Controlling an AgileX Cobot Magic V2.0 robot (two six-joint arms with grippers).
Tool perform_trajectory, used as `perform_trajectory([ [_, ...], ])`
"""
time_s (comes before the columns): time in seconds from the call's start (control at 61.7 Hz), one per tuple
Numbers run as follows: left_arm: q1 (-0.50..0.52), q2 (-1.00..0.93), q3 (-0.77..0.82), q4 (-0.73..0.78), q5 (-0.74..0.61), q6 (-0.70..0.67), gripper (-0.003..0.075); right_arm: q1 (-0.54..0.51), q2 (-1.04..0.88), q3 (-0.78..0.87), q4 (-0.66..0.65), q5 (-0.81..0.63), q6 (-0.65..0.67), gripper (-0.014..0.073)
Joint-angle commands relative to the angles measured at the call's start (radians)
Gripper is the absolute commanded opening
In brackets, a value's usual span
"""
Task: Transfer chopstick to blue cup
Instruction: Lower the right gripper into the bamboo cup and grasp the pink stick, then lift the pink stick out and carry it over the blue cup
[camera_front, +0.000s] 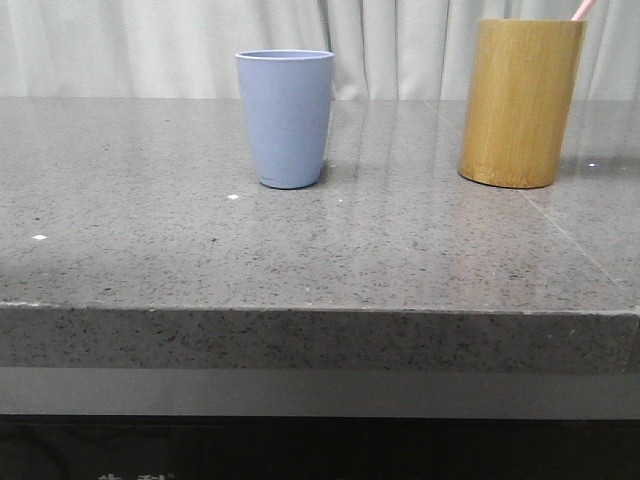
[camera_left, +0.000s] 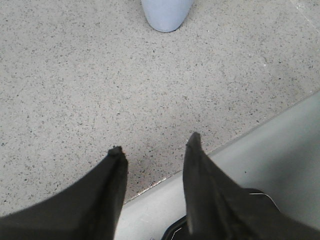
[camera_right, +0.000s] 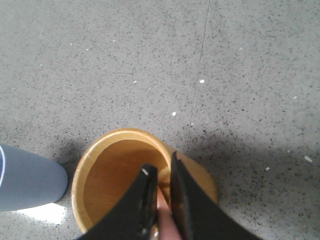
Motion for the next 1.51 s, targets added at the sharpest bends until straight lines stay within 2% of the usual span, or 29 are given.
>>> perform_trajectory([
  [0.0,-0.007,-0.013,-0.027,-0.007,-0.061,-0.010,0.0282,-0.004,-0.040,-0.037,0.036,-0.023,-0.024,0.0005],
  [0.113,-0.007,-0.013,-0.027,-0.009,-0.061,-0.010,0.0282,-0.004,-0.040,-0.041,0.035,-0.023,-0.040,-0.0053],
  [0.211,-0.007,-0.013,-0.027,-0.009,-0.061,-0.010,0.0282,-0.004,-0.042,-0.068,0.033,0.004,-0.061,-0.0062],
  [0.324,-0.007,-0.013,-0.027,-0.009,-0.061,-0.010,0.0282,-0.004,-0.051,-0.159,0.009,0.090,-0.100,-0.0062],
  [0.454,-0.007,-0.013,-0.027,-0.009,-0.061,-0.010,0.0282,-0.001,-0.076,-0.288,-0.075,0.170,-0.105,-0.0062],
  [0.535,-0.007,-0.013,-0.027,-0.009,-0.061,-0.010,0.0282,0.001,-0.100,-0.369,-0.124,0.196,-0.105,-0.0060],
  [0.648,-0.007,-0.013,-0.027,-0.009,-0.061,-0.010,0.0282,0.013,-0.133,-0.447,-0.126,0.200,-0.105,-0.0060],
  [0.794,-0.007,-0.013,-0.027,-0.009,-0.061,-0.010,0.0282,0.092,-0.170,-0.483,-0.118,0.188,-0.125,-0.0060],
  [0.972,-0.007,-0.013,-0.027,-0.009,-0.061,-0.010,0.0282,0.282,-0.157,-0.483,-0.113,0.169,-0.196,-0.0060],
  [1.182,-0.007,-0.013,-0.027,-0.009,-0.061,-0.010,0.0282,0.470,-0.074,-0.483,-0.128,0.071,-0.235,-0.0060],
  [1.312,-0.007,-0.013,-0.027,-0.009,-0.061,-0.010,0.0282,0.513,-0.001,-0.483,-0.134,0.049,-0.235,-0.0060],
  [1.49,-0.007,-0.013,-0.027,-0.009,-0.061,-0.010,0.0282,0.519,0.106,-0.483,-0.127,0.022,-0.235,-0.0060],
])
